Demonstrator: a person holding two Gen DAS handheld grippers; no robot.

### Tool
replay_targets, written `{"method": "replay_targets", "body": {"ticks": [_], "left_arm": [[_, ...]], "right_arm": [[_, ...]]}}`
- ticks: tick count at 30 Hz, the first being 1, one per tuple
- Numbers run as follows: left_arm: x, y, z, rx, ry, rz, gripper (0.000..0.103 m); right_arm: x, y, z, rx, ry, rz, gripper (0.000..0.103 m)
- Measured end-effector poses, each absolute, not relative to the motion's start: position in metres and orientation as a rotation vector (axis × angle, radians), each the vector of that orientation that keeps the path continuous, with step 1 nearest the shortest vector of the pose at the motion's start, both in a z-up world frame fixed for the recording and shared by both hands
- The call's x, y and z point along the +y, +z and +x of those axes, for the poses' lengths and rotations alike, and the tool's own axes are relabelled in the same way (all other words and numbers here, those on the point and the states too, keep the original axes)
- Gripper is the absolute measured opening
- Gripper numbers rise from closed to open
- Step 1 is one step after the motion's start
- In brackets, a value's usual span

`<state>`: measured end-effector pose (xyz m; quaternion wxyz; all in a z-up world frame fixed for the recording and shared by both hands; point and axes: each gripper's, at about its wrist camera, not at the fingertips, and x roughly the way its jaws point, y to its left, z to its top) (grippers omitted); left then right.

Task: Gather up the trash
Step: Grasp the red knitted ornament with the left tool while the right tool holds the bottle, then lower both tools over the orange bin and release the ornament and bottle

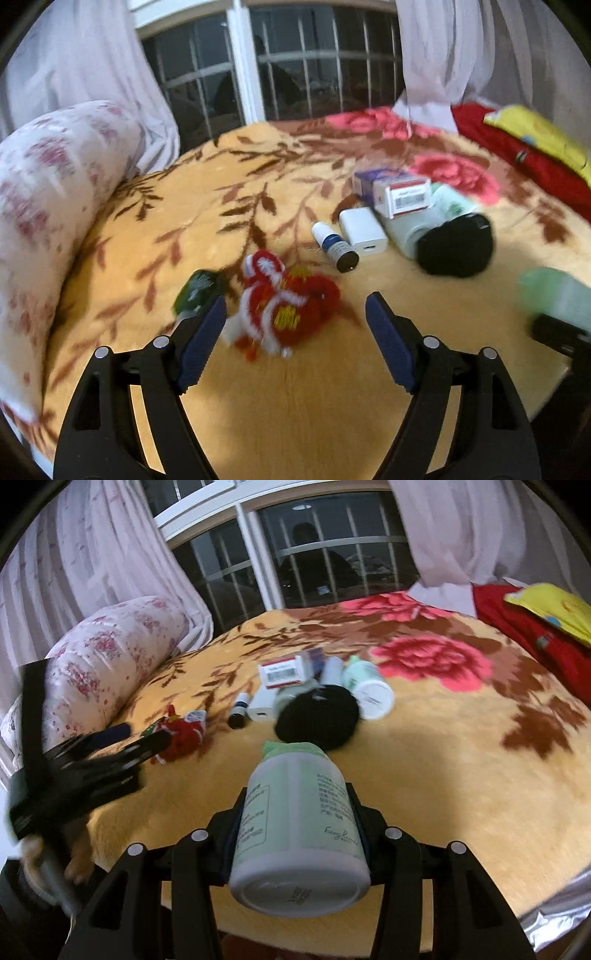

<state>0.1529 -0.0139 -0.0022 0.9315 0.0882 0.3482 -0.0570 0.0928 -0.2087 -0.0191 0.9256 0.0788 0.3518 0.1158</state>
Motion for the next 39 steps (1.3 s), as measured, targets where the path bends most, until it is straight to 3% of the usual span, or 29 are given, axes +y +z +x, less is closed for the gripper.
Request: {"method": "replay_targets", "body": {"ticks": [5,7,13,26,39], "left_arm": [[-0.019,-0.014,0.181,0.740,-0.100,0.203,0.074],[-0.021,-0.018,0.188,0.755,-0.097,0.197,0.044],[-0.022,-0.020,0.188,0.766,-0.101,0.172,0.029],[-0.006,0.060,0.066,0.520,-0.247,0.046,0.027],[-0.012,0.002,-0.021,0.653,-0.317,0.031,0.027]], "right_arm": [[-0.217,-0.027,0.092,0.734,0.227,0.163,0.048],[-0.217,-0.030,0.093,0.738,0.230,0.170,0.048],[-0.217,-0.030,0.094,0.730,0.231,0.184,0.048],[-0.210,-0.013,0.076,0.686,0.259,0.162,0.048],[-0.203,-0.010,0.025,0.697,0.284,0.124,0.048]]}}
